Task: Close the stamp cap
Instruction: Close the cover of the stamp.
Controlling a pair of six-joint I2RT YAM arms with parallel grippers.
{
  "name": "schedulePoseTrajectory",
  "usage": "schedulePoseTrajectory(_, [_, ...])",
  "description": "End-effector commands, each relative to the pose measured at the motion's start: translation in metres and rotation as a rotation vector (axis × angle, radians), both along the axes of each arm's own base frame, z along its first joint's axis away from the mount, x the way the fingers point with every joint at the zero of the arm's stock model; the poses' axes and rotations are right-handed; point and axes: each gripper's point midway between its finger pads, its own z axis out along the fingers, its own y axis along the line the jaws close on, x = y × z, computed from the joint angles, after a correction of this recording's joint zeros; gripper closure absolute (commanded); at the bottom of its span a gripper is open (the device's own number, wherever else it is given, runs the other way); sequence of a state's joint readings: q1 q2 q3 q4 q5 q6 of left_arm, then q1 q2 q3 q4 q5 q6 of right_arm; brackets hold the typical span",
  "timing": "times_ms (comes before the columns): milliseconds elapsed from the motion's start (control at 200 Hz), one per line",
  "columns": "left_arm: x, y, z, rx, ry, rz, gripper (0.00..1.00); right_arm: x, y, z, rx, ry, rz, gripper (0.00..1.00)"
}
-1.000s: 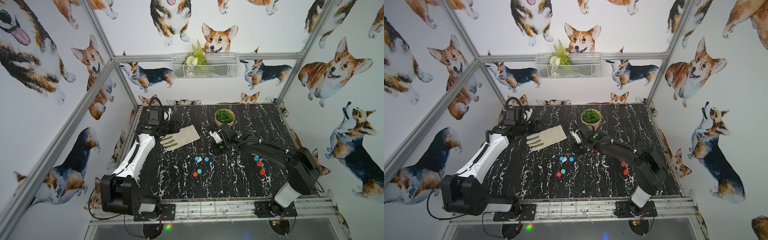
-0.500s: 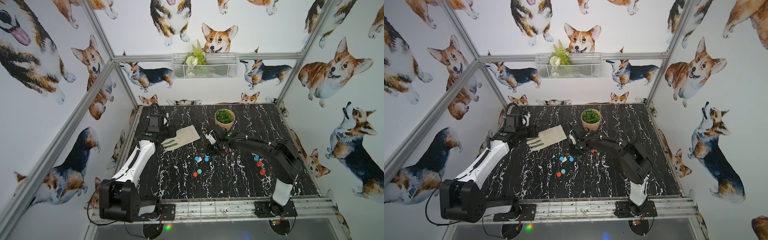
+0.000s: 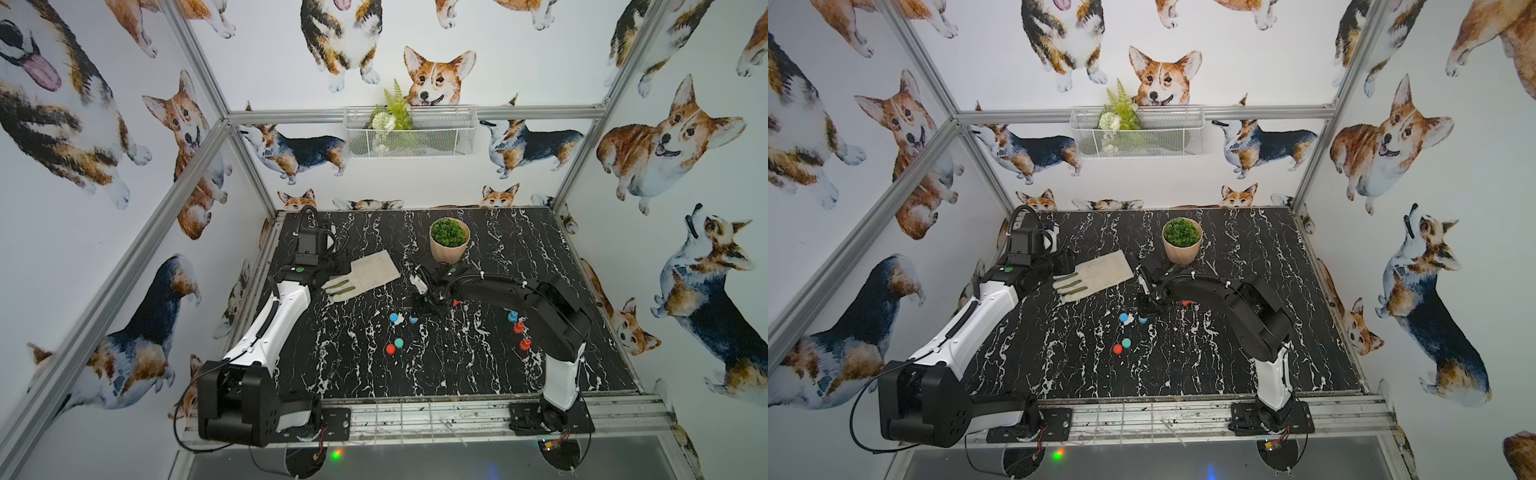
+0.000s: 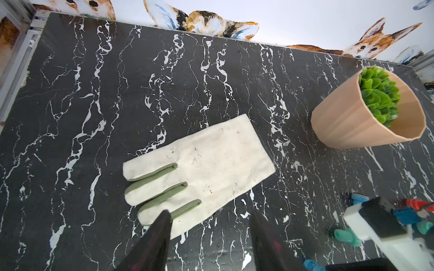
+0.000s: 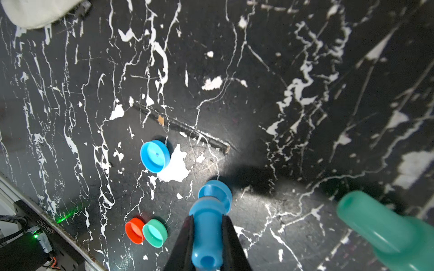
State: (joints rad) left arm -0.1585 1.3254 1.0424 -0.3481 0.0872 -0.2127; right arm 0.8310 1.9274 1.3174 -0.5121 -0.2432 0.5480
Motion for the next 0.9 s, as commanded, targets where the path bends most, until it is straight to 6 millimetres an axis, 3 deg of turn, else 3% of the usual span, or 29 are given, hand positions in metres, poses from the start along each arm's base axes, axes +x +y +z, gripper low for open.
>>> schedulePoseTrajectory(0, [0.006,0.0,0.007,0.01,-0.037,-0.006,0.43,0.0,-0.001,-0.003,-0.018,0.011,-0.005,1.0])
schedulePoseTrajectory(350, [0.006,0.0,0.006,0.011,-0.034,-0.006,0.43,-0.003,-0.015,-0.015,-0.117,0.011,0.013,1.0])
schedulePoseTrajectory(591, [0.007,0.0,0.006,0.013,-0.034,-0.006,0.43,-0.009,-0.03,-0.023,-0.313,-0.075,0.13,1.0])
schedulePoseTrajectory(896, [0.007,0.001,0.005,0.016,-0.031,-0.005,0.43,-0.027,-0.046,-0.052,-0.476,-0.092,0.246,1.0])
